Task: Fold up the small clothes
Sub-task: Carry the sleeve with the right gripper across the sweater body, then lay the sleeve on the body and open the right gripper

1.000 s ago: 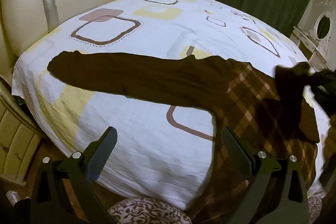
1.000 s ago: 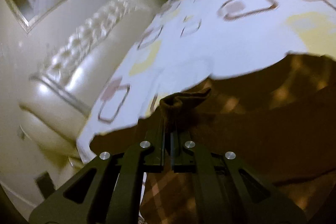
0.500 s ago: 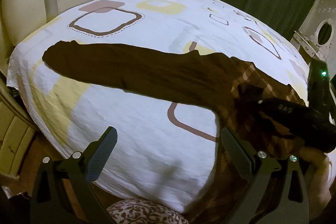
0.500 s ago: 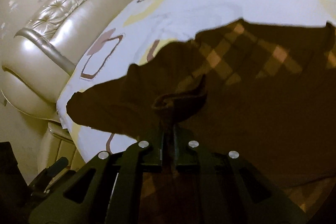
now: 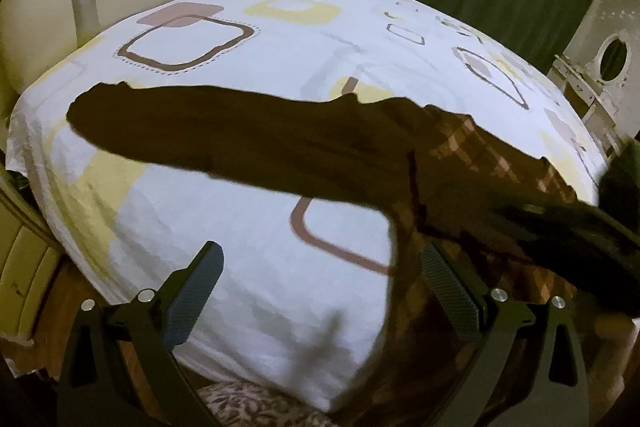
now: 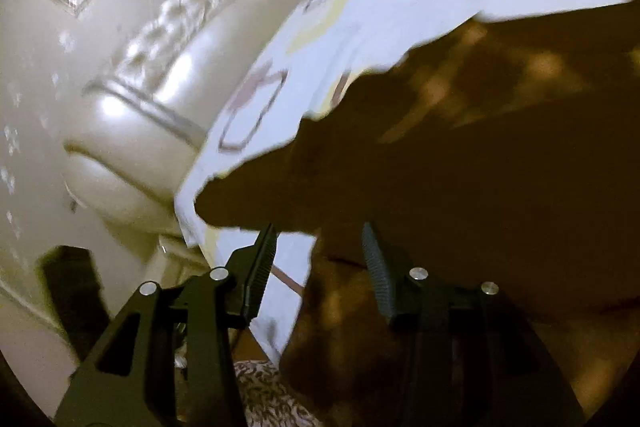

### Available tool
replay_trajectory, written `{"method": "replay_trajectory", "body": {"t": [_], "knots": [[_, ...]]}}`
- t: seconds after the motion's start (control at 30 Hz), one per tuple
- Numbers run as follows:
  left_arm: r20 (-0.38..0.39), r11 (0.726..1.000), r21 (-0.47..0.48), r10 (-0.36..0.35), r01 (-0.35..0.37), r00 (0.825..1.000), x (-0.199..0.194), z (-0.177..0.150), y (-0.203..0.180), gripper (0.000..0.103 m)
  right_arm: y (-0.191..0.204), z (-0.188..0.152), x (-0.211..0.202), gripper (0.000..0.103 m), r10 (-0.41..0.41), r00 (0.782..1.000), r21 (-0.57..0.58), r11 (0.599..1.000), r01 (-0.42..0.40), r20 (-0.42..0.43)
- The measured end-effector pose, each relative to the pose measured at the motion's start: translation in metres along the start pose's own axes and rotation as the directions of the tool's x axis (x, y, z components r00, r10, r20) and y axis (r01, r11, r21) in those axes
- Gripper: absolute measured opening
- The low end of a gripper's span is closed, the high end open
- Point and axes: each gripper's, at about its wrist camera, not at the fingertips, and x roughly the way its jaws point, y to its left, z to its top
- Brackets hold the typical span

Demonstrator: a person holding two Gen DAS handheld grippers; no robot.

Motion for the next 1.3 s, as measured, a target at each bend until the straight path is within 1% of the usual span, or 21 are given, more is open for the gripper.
{"method": "replay_trajectory", "body": {"t": [0.07, 0.13, 0.17, 0.2, 0.23, 0.27, 0.3, 0.33, 0.37, 0.43, 0.47, 0.5, 0.6, 0.63, 0.67, 0.7, 0.73, 0.83, 1.0, 1.1, 1.3], "knots": [[0.004, 1.000, -0.003, -0.017, 0.017, 1.000, 0.004, 0.005, -0.007, 0.099, -0.022, 0.004, -0.048, 0.046, -0.026, 0.996, 0.042, 0.999, 0.022, 0.090], [0.009, 0.999, 0.004, -0.035, 0.035, 0.999, 0.011, 0.013, -0.018, 0.099, -0.049, 0.007, -0.100, 0.046, -0.086, 0.978, 0.094, 0.993, 0.069, 0.191], [0.010, 0.999, 0.012, -0.042, 0.042, 0.999, 0.017, 0.017, -0.025, 0.099, -0.067, 0.006, -0.133, 0.046, -0.149, 0.955, 0.132, 0.984, 0.118, 0.257], [0.010, 0.999, 0.016, -0.050, 0.050, 0.999, 0.021, 0.020, -0.031, 0.099, -0.082, 0.004, -0.157, 0.046, -0.205, 0.932, 0.166, 0.973, 0.160, 0.301], [0.009, 0.998, 0.019, -0.062, 0.062, 0.998, 0.027, 0.024, -0.037, 0.099, -0.100, 0.002, -0.185, 0.046, -0.277, 0.896, 0.215, 0.953, 0.211, 0.347], [0.005, 0.997, 0.020, -0.069, 0.069, 0.998, 0.033, 0.027, -0.043, 0.099, -0.124, -0.002, -0.213, 0.046, -0.356, 0.855, 0.290, 0.922, 0.256, 0.377], [0.002, 0.997, 0.021, -0.072, 0.072, 0.997, 0.038, 0.028, -0.047, 0.099, -0.143, -0.006, -0.229, 0.046, -0.404, 0.834, 0.356, 0.894, 0.272, 0.376], [-0.002, 0.997, 0.025, -0.076, 0.076, 0.997, 0.044, 0.029, -0.052, 0.099, -0.161, -0.010, -0.242, 0.047, -0.426, 0.825, 0.417, 0.870, 0.262, 0.371], [-0.008, 0.997, 0.031, -0.075, 0.076, 0.997, 0.050, 0.030, -0.057, 0.099, -0.185, -0.015, -0.253, 0.047, -0.415, 0.834, 0.477, 0.852, 0.215, 0.365], [-0.039, 0.997, 0.036, -0.071, 0.072, 0.997, 0.068, 0.031, -0.065, 0.099, -0.205, -0.019, -0.254, 0.047, -0.395, 0.855, 0.513, 0.838, 0.187, 0.335], [-0.055, 0.997, 0.028, -0.072, 0.074, 0.996, 0.075, 0.032, -0.067, 0.099, -0.214, -0.021, -0.249, 0.046, -0.374, 0.872, 0.519, 0.838, 0.172, 0.316], [-0.065, 0.997, 0.021, -0.074, 0.075, 0.995, 0.080, 0.031, -0.067, 0.099, -0.219, -0.023, -0.246, 0.046, -0.356, 0.882, 0.517, 0.841, 0.158, 0.310], [-0.095, 0.998, -0.003, -0.069, 0.069, 0.993, 0.092, 0.029, -0.068, 0.099, -0.218, -0.023, -0.241, 0.043, -0.328, 0.890, 0.483, 0.863, 0.147, 0.316], [-0.096, 0.998, 0.002, -0.060, 0.061, 0.994, 0.094, 0.028, -0.069, 0.099, -0.218, -0.022, -0.238, 0.032, -0.316, 0.897, 0.472, 0.869, 0.144, 0.308], [-0.095, 0.999, 0.018, -0.050, 0.052, 0.994, 0.095, 0.027, -0.071, 0.099, -0.219, -0.023, -0.236, 0.017, -0.298, 0.910, 0.463, 0.875, 0.140, 0.287], [-0.093, 0.999, 0.032, -0.040, 0.044, 0.995, 0.096, 0.026, -0.073, 0.099, -0.218, -0.023, -0.231, 0.010, -0.292, 0.918, 0.458, 0.877, 0.144, 0.269], [-0.090, 0.998, 0.052, -0.027, 0.031, 0.996, 0.097, 0.025, -0.075, 0.099, -0.218, -0.027, -0.229, 0.007, -0.298, 0.921, 0.453, 0.877, 0.160, 0.251], [-0.085, 0.997, 0.082, -0.002, 0.009, 0.996, 0.099, 0.022, -0.077, 0.099, -0.220, -0.032, -0.235, 0.006, -0.336, 0.909, 0.438, 0.876, 0.204, 0.248], [-0.073, 0.992, 0.126, 0.033, -0.024, 0.997, 0.104, 0.018, -0.080, 0.099, -0.225, -0.040, -0.239, 0.005, -0.348, 0.902, 0.427, 0.878, 0.218, 0.256], [-0.075, 0.993, 0.114, 0.034, -0.025, 0.997, 0.106, 0.018, -0.080, 0.099, -0.224, -0.041, -0.242, 0.005, -0.365, 0.895, 0.404, 0.882, 0.243, 0.257], [-0.067, 0.992, 0.126, 0.036, -0.027, 0.997, 0.108, 0.017, -0.081, 0.099, -0.222, -0.040, -0.236, 0.005, -0.359, 0.894, 0.407, 0.883, 0.234, 0.266]]}}
